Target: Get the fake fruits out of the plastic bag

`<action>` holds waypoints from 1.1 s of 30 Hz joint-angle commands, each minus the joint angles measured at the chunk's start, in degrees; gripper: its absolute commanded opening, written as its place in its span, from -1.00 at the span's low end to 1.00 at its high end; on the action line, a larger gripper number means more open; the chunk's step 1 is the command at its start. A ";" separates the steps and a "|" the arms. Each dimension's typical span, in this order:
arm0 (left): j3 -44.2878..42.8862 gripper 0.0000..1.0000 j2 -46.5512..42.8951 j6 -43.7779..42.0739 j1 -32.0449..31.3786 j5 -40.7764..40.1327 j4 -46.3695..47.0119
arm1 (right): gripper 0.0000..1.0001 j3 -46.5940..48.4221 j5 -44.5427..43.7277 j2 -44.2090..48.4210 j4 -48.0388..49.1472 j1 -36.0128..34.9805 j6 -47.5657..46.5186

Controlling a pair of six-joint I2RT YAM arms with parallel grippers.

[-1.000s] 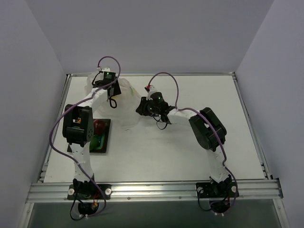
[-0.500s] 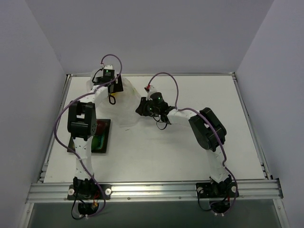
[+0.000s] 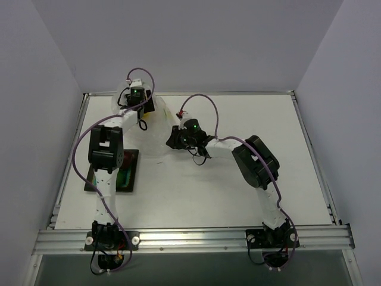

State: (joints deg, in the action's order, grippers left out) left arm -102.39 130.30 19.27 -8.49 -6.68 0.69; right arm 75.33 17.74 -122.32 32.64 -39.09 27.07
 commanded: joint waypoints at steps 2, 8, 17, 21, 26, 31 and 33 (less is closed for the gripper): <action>-3.08 0.40 1.62 1.12 0.23 -1.59 4.49 | -0.65 1.84 1.33 -0.37 1.11 -0.20 0.26; -1.51 0.01 1.02 1.30 0.23 -0.27 5.72 | -0.65 1.84 1.42 -0.72 1.11 0.15 0.26; 10.53 -0.33 -13.29 6.39 -0.56 3.34 7.40 | -0.66 1.49 0.46 -0.20 1.81 0.77 0.61; 16.34 -0.35 -19.81 10.69 -0.74 4.48 5.39 | -0.67 0.26 0.37 0.50 3.30 1.03 1.23; 23.10 -0.37 -28.41 14.39 -1.00 5.88 2.83 | -0.69 -0.45 -0.42 0.25 4.36 1.12 1.23; 28.91 -0.36 -35.54 16.86 -1.09 9.04 0.11 | -0.70 -1.41 -0.16 -0.02 5.24 1.56 1.76; 30.84 -0.36 -38.80 16.68 -1.09 11.06 -2.77 | -0.69 -1.59 0.02 -0.28 5.68 1.91 2.02</action>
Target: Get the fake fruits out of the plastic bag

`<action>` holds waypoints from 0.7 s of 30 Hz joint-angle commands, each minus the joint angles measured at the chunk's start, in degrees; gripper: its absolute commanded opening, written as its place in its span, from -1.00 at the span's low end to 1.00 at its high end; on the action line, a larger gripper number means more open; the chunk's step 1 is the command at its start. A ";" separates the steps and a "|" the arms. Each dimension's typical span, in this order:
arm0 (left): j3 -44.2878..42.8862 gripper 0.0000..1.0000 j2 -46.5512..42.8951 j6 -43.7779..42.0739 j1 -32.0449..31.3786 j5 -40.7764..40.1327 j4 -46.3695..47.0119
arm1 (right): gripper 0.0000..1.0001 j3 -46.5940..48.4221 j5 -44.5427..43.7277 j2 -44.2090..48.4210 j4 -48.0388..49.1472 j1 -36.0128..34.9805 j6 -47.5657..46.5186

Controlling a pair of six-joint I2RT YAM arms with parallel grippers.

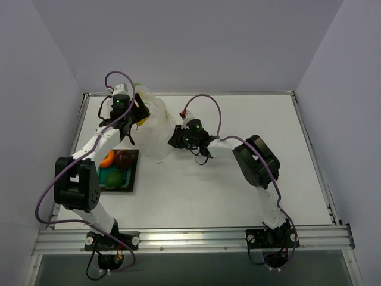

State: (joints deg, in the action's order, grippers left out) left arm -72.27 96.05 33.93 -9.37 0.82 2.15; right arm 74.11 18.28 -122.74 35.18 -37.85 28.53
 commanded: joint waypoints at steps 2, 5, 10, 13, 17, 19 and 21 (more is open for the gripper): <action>1.95 -0.36 -7.70 1.66 -0.21 5.76 -5.40 | -0.69 -0.37 -0.18 0.13 3.32 0.84 0.91; 5.64 -0.37 -13.24 1.66 -0.48 10.68 -8.91 | -0.69 -0.37 0.17 0.22 3.32 1.02 1.08; 14.33 -0.37 -28.79 1.84 -3.11 4.38 -14.18 | -0.69 -0.19 0.61 0.57 3.41 1.19 1.52; 21.89 -0.40 -37.67 3.76 -5.31 -2.91 -17.35 | -0.70 -0.28 0.88 0.83 3.32 1.28 1.52; 30.86 -0.44 -46.72 5.97 -6.10 -7.93 -20.08 | -0.69 -0.19 0.88 0.92 3.05 1.37 1.44; 34.55 -0.46 -48.41 6.84 -6.19 -9.78 -21.22 | -0.69 -0.19 0.96 0.92 2.97 1.37 1.44; 37.10 -0.47 -49.64 7.55 -6.19 -9.70 -21.66 | -0.69 -0.10 1.05 0.92 2.79 1.28 1.44</action>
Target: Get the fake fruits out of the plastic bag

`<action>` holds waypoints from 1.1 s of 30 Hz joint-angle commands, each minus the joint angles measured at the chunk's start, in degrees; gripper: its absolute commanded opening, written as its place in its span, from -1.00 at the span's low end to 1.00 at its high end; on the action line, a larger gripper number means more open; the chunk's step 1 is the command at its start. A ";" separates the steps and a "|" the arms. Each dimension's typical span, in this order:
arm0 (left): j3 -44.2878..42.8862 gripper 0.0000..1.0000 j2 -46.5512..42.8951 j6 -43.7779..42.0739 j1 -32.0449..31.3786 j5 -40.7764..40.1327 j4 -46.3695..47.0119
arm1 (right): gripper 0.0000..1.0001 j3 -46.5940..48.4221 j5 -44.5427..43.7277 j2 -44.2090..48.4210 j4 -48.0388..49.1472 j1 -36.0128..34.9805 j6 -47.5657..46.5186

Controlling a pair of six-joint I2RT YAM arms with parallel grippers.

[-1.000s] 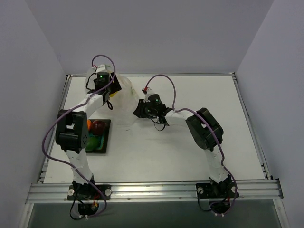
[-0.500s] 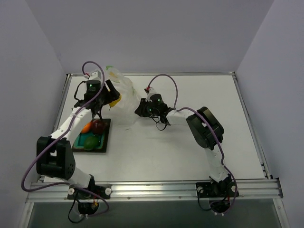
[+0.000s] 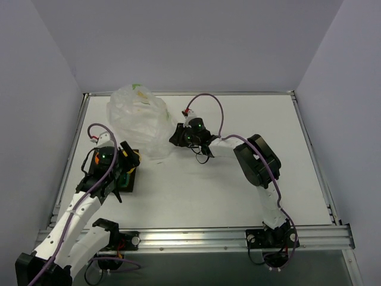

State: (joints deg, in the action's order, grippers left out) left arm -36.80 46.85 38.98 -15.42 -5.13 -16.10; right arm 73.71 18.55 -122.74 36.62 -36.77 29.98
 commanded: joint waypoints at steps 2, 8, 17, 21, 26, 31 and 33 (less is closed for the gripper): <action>2.69 -0.47 -0.71 2.94 -0.22 -3.05 -3.06 | -0.69 0.29 0.79 0.84 1.35 0.21 -0.09; 4.28 -0.49 -1.32 3.21 -0.22 -4.80 -4.82 | -0.69 0.55 0.79 0.48 1.00 0.04 -0.27; 4.98 -0.49 -1.85 2.85 -0.22 -9.90 -9.56 | -0.69 0.64 0.79 0.22 0.91 -0.05 -0.27; 4.80 -0.50 -0.45 2.85 -0.22 -10.95 -11.06 | -0.69 0.64 0.79 0.31 0.91 -0.05 -0.27; 4.80 -0.49 0.43 3.64 -0.22 -12.80 -11.94 | -0.69 0.82 0.79 0.22 0.82 -0.14 -0.18; 4.80 -0.46 2.10 3.38 -0.22 -14.21 -10.01 | -0.69 0.91 0.79 0.04 0.73 -0.32 -0.27; 4.80 -0.37 3.59 3.38 -0.22 -14.47 -9.66 | -0.69 0.91 0.79 0.13 0.73 -0.32 -0.27</action>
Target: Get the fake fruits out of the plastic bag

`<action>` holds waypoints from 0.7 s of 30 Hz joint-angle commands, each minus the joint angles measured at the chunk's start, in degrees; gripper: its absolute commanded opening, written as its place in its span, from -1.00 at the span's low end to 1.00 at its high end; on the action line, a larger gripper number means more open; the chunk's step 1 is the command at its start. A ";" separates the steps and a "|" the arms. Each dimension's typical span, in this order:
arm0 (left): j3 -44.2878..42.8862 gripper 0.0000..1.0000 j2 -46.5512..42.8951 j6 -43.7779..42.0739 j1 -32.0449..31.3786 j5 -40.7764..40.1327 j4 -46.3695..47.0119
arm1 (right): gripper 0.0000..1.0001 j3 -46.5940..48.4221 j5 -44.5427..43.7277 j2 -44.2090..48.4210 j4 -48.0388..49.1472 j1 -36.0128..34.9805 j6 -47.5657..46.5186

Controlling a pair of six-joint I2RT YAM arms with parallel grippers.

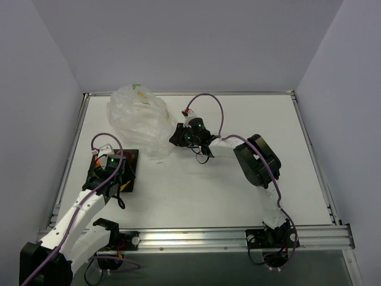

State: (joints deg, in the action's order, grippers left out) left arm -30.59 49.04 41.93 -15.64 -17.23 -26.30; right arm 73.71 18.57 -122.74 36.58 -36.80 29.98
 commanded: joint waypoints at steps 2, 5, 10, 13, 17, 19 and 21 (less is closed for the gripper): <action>-1.32 -0.21 2.20 0.34 -0.01 -2.19 0.99 | -0.69 0.91 0.77 0.13 0.78 -0.38 -0.36; -1.23 0.02 1.77 0.52 -0.01 -2.28 0.99 | -0.69 0.82 0.77 0.13 0.78 -0.29 -0.36; -1.84 0.56 -0.25 1.22 -0.01 -1.14 0.12 | -0.69 0.82 0.77 0.39 0.78 -0.29 -0.36; -3.33 0.73 -1.83 1.40 -0.01 -0.17 -0.76 | -0.69 0.82 0.77 0.48 0.69 -0.29 -0.36; -5.70 0.79 -4.20 1.22 -0.09 1.06 -1.64 | -0.69 0.82 0.77 0.57 0.78 -0.29 -0.36; -7.20 0.82 -5.09 1.13 -0.09 1.94 -2.08 | -0.69 0.82 0.86 0.66 0.69 -0.29 -0.36; -8.08 0.88 -5.70 0.96 -0.18 2.38 -2.70 | -0.69 0.73 0.68 0.83 0.69 -0.29 -0.44</action>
State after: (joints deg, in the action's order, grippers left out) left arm -33.78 44.97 42.65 -15.64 -15.79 -27.77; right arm 73.71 18.57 -122.74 36.56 -36.84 29.95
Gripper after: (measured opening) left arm 0.927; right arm 0.155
